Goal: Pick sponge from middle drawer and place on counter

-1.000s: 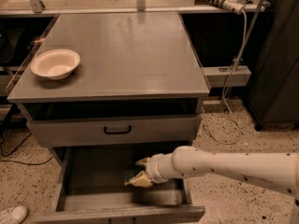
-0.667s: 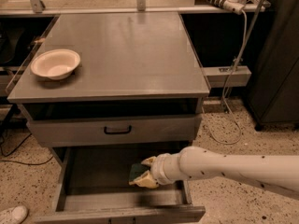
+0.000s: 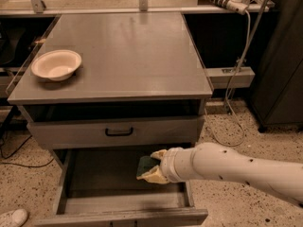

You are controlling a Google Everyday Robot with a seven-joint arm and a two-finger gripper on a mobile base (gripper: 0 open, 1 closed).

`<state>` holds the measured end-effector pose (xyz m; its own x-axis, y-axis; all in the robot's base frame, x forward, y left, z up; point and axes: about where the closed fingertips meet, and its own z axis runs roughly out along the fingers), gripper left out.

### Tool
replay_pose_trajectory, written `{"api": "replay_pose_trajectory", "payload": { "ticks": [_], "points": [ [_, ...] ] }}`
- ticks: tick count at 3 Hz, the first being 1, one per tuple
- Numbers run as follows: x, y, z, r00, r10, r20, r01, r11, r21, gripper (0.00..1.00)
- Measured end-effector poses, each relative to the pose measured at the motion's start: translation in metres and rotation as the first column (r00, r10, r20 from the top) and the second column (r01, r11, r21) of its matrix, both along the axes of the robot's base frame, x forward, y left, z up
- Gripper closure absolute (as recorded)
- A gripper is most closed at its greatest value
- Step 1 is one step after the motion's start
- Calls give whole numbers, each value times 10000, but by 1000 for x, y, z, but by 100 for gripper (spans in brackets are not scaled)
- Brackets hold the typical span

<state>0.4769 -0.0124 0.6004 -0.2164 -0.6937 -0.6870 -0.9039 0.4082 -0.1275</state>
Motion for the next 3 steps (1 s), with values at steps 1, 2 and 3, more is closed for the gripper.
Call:
{"api": "replay_pose_trajectory", "payload": {
  "ticks": [1, 2, 3],
  "points": [
    [0, 0, 0, 10000, 0, 0, 0, 10000, 0, 100],
    [0, -6, 22, 10000, 36, 63, -36, 10000, 20, 100],
    [0, -11, 66, 9994, 0, 356, 2, 10000, -57, 100]
  ]
}}
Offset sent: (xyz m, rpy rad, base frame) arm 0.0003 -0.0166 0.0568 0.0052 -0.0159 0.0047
